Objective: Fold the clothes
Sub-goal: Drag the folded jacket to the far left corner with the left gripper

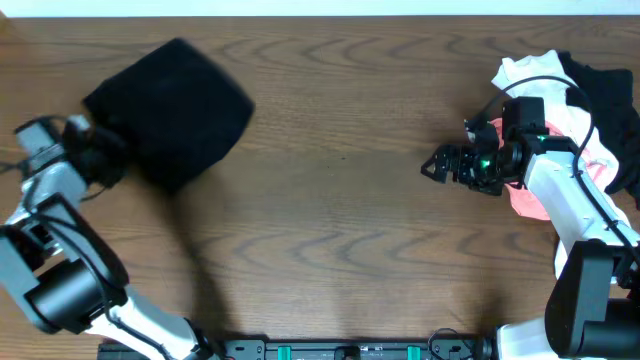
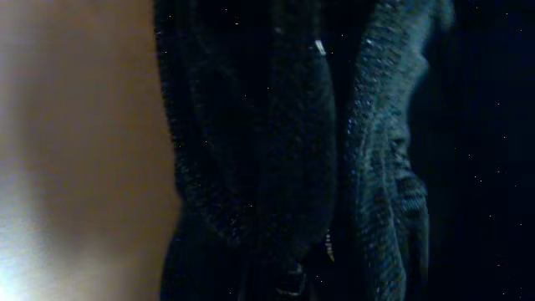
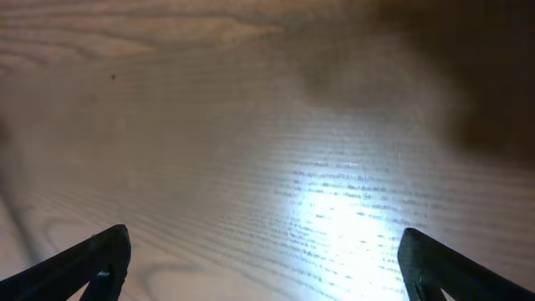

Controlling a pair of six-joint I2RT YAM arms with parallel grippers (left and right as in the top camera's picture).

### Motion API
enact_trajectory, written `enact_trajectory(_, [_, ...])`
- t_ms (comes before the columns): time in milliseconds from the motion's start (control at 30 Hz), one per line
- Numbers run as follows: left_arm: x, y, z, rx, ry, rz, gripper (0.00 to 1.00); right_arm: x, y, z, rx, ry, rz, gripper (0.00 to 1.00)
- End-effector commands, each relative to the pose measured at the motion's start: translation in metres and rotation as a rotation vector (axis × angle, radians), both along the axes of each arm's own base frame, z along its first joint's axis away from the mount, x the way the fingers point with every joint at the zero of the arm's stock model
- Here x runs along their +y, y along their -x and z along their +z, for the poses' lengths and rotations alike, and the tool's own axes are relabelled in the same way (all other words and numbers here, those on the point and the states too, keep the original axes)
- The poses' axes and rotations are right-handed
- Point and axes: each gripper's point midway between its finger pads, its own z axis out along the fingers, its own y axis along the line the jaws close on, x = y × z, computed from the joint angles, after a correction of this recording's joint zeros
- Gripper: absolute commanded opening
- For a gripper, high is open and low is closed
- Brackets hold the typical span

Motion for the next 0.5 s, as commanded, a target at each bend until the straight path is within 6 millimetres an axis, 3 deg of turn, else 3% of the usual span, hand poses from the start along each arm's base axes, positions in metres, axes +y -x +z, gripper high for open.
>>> enact_trajectory(0, [0.032,0.017,0.000,0.045,0.004,0.107,0.06,0.003,-0.003,0.005,-0.029,-0.024,0.019,0.99])
enact_trajectory(200, [0.071,0.045,-0.004,0.078,0.030,0.247,0.06,0.004,-0.005,0.006,-0.040,-0.028,0.022,0.99])
enact_trajectory(467, [0.091,0.037,0.006,0.025,0.087,0.398,0.06,0.004,-0.007,0.007,-0.055,-0.025,0.034,0.99])
